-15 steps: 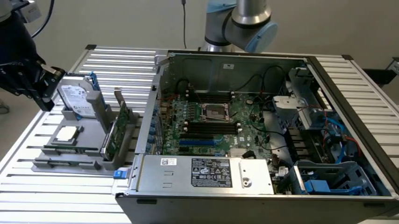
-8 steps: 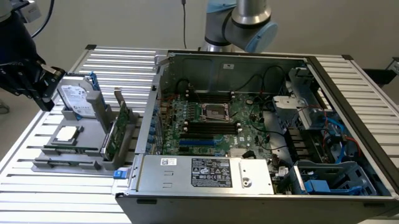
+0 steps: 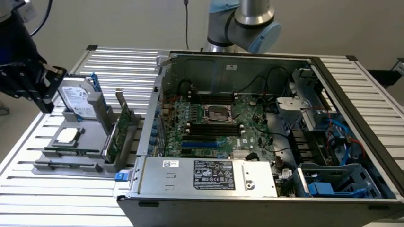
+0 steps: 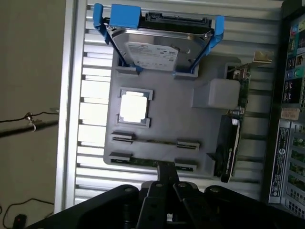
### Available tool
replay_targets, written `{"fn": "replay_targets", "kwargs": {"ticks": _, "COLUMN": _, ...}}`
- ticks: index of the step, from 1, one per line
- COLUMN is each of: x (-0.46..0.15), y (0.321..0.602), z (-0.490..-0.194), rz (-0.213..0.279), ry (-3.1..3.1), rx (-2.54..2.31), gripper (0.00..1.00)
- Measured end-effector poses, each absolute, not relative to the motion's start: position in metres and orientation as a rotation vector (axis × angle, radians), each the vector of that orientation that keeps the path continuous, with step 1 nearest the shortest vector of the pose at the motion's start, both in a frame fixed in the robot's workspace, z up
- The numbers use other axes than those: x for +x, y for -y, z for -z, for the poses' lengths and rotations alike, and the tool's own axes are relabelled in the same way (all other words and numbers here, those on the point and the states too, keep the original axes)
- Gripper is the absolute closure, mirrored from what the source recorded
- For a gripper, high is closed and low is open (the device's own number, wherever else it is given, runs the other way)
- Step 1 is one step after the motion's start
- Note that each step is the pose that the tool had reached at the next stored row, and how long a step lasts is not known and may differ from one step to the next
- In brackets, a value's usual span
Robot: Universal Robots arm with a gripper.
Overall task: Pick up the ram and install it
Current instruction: 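Pick up the ram and move it above insertion slot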
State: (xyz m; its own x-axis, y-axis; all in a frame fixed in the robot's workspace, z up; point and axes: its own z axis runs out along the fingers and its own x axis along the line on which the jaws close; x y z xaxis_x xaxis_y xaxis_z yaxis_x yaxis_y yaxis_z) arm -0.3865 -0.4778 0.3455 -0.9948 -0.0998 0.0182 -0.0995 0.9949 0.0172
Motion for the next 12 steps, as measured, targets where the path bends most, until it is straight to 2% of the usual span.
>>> {"fn": "replay_targets", "kwargs": {"ticks": 12, "x": -0.3865, "y": 0.4776, "z": -0.3444, "rz": 0.022, "ry": 3.081, "rx": 0.496, "gripper": 0.89}}
